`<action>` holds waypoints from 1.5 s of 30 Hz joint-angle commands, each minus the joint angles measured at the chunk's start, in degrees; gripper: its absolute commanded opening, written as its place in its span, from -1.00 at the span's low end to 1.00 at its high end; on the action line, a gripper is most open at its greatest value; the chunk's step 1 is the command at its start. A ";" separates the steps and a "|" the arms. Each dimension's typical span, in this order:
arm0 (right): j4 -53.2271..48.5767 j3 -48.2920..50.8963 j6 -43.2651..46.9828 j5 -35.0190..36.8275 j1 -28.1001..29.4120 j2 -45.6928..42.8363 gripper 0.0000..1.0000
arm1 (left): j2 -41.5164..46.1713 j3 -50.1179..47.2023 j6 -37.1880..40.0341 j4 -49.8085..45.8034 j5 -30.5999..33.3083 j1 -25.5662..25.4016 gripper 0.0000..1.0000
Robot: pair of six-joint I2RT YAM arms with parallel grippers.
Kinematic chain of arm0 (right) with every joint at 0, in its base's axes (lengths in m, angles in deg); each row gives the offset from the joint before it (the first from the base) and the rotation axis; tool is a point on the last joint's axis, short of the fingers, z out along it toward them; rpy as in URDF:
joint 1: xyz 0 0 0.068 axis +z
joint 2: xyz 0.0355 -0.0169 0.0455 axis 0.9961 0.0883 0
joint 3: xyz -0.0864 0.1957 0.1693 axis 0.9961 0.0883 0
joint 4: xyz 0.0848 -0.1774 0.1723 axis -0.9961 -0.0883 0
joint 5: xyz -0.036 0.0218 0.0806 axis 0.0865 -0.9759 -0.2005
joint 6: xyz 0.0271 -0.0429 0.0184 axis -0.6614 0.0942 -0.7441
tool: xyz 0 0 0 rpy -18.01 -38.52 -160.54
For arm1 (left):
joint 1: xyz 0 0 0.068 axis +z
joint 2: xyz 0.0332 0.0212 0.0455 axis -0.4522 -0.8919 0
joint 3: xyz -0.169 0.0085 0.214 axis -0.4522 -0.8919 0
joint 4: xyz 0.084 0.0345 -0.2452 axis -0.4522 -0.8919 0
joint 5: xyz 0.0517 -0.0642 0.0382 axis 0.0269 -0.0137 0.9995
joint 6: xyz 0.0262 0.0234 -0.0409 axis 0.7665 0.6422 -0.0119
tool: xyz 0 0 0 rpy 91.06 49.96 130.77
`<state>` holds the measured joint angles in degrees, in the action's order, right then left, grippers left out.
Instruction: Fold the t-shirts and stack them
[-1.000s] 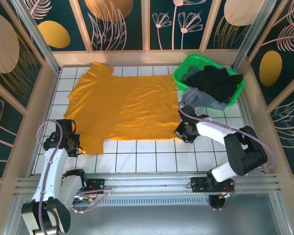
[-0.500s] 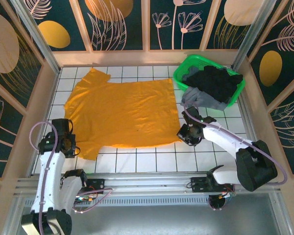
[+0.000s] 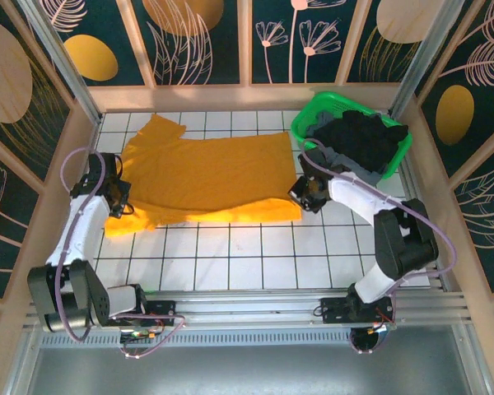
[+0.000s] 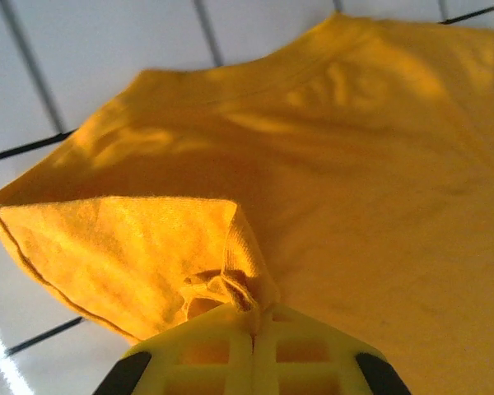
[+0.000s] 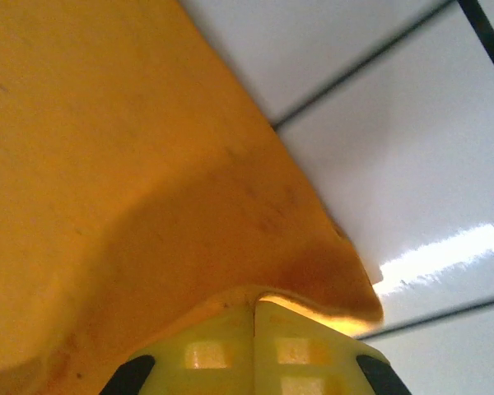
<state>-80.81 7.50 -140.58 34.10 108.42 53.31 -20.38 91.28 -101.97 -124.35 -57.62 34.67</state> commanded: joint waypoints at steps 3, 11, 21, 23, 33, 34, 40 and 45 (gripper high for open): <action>-0.12 -7.05 1.16 3.14 -1.92 6.03 -1.00 | -7.37 7.62 9.33 4.43 0.35 -0.19 -1.00; -0.36 -14.39 2.30 3.74 -3.08 13.19 -1.00 | -17.46 15.57 16.15 4.92 -1.66 -0.23 -1.00; -1.88 -22.31 4.93 3.76 -3.81 20.36 -1.00 | -22.03 16.17 18.87 4.98 -0.95 -0.21 -1.00; -1.89 -23.21 5.41 3.84 -3.94 21.22 -1.00 | -22.50 16.25 19.03 5.16 -0.78 -0.23 -1.00; -3.36 -27.14 6.51 6.54 -4.72 23.61 -1.00 | -25.61 16.66 19.81 7.02 -1.61 -0.23 -1.00; -3.39 -27.39 6.63 6.50 -4.81 23.77 -1.00 | -26.22 17.02 20.16 7.25 -1.74 -0.23 -1.00; -3.52 -29.47 9.00 5.58 -5.01 25.34 -0.69 | -28.87 20.92 23.52 6.52 -2.44 -0.23 -0.33; -4.16 -30.61 14.92 7.16 -4.74 21.74 0.15 | -25.51 21.91 25.12 2.59 -0.09 -0.19 0.57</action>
<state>-82.95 -20.85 -130.09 38.95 104.03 77.66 -48.81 112.00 -79.16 -118.69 -59.10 34.67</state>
